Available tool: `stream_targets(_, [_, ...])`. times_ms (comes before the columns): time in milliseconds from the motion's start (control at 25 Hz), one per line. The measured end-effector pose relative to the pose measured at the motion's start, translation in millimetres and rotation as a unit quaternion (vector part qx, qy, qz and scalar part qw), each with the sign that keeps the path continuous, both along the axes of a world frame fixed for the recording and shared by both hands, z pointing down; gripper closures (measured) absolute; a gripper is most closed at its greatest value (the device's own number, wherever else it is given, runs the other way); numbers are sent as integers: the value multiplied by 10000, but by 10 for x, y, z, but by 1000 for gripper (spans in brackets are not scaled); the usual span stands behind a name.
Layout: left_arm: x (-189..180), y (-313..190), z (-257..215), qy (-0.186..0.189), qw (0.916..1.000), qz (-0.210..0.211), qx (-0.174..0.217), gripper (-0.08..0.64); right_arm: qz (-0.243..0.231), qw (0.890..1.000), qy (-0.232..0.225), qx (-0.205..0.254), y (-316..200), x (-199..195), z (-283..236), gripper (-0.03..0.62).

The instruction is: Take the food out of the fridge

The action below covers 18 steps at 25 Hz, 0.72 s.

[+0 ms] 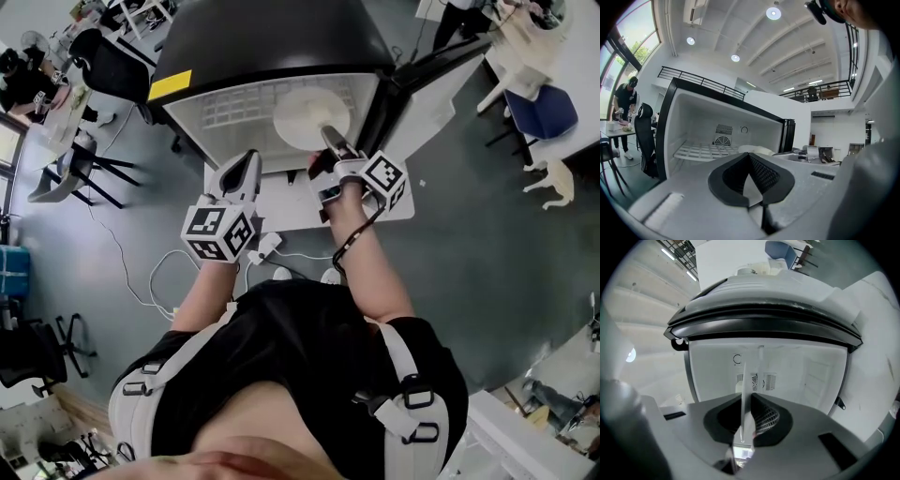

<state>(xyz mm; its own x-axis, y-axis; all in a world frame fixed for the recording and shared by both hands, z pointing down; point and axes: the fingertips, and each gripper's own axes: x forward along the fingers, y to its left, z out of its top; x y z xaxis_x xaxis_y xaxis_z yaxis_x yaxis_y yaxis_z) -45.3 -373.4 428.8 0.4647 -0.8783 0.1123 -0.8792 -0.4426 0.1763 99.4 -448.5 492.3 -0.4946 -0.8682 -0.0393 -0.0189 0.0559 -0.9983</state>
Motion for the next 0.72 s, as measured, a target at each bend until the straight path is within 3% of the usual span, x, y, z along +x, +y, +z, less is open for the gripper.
stream_targets(120, [1,-14,0,33,10000,5,-3,558,-60,9998,135,124,154,59,-80,563])
stream_targets(720, [17,-94,254,-109,9997,169,-164,558,411,9984,352,-170,770,614,26,565])
